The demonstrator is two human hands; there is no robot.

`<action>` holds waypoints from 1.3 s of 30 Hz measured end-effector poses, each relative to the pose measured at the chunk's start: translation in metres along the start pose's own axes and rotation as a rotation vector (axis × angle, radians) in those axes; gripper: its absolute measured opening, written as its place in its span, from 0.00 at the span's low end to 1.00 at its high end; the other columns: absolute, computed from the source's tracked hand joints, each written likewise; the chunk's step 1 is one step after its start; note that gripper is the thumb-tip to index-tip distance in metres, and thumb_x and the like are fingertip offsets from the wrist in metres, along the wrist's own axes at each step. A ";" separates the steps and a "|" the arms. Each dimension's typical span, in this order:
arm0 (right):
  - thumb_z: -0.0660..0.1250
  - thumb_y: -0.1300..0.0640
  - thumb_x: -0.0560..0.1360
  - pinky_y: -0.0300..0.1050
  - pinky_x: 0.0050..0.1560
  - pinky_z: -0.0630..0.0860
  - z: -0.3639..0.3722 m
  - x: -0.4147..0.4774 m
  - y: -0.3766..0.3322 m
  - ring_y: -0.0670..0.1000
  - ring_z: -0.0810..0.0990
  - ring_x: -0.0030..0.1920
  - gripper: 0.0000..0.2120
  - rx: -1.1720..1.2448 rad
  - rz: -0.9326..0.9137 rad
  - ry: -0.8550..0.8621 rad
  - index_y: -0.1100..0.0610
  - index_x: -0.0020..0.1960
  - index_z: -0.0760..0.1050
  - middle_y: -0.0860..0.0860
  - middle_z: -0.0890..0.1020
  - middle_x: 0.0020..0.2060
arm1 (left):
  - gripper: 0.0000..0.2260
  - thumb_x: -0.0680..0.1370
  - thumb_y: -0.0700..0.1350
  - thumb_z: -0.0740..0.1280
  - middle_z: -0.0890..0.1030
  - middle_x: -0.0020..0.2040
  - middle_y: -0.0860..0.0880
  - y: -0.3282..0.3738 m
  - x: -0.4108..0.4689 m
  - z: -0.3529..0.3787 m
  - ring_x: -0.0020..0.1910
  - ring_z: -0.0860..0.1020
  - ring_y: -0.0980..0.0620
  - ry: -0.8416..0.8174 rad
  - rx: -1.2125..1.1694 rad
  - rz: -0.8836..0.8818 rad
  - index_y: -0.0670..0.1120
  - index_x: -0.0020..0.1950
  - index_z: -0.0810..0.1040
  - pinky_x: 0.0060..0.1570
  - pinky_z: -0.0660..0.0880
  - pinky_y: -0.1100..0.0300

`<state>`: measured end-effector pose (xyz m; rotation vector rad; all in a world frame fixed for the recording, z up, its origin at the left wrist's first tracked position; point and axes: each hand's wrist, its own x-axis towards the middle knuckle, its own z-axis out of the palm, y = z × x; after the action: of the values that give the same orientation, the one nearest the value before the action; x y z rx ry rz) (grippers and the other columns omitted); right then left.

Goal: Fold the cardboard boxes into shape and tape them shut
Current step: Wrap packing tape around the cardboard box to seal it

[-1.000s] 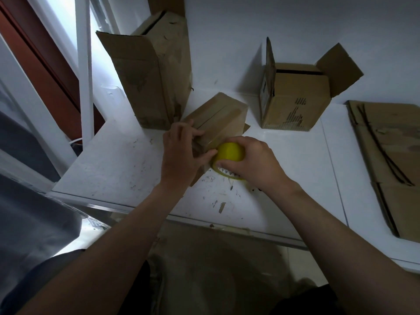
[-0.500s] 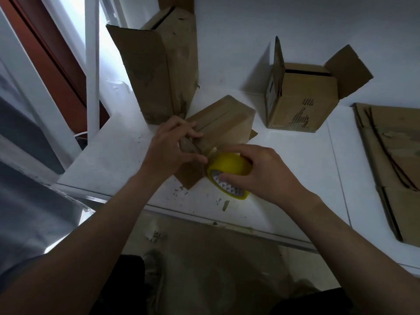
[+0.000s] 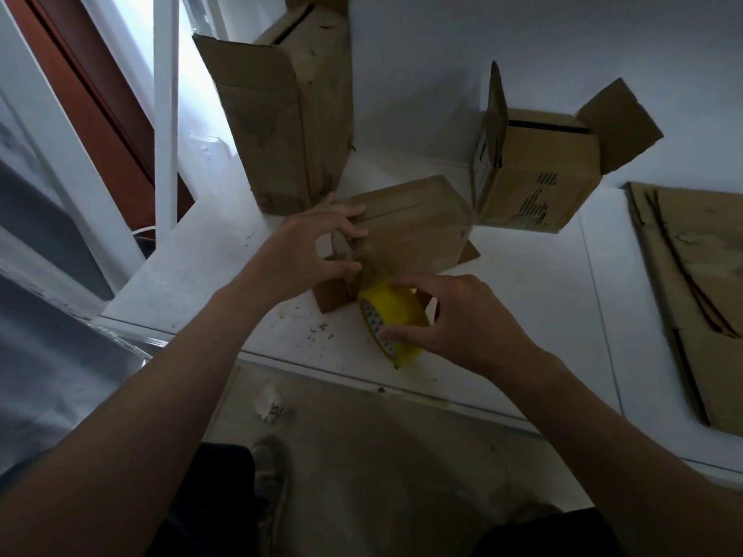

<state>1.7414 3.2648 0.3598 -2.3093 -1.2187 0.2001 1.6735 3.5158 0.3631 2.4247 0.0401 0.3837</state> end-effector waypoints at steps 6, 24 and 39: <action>0.66 0.35 0.75 0.38 0.43 0.68 0.002 0.006 0.009 0.38 0.72 0.38 0.28 0.035 0.022 -0.052 0.37 0.74 0.68 0.42 0.80 0.45 | 0.19 0.70 0.57 0.78 0.78 0.59 0.52 0.015 0.000 0.002 0.59 0.74 0.50 0.195 0.243 -0.212 0.56 0.59 0.81 0.53 0.74 0.53; 0.73 0.39 0.73 0.48 0.54 0.74 -0.015 -0.019 0.073 0.51 0.76 0.55 0.24 -0.319 0.296 -0.328 0.46 0.66 0.78 0.46 0.71 0.55 | 0.25 0.79 0.56 0.70 0.80 0.61 0.50 0.066 -0.036 0.056 0.55 0.82 0.48 0.008 -0.652 -0.874 0.50 0.72 0.67 0.49 0.80 0.50; 0.71 0.42 0.76 0.46 0.37 0.81 -0.013 -0.004 0.056 0.47 0.83 0.33 0.12 0.070 0.288 -0.007 0.45 0.47 0.71 0.46 0.83 0.43 | 0.25 0.78 0.55 0.72 0.79 0.61 0.52 0.066 -0.040 0.049 0.48 0.84 0.53 0.020 -0.655 -0.840 0.53 0.72 0.67 0.40 0.77 0.55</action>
<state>1.7842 3.2306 0.3426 -2.4149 -0.8634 0.3471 1.6446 3.4292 0.3581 1.5707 0.7826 0.0128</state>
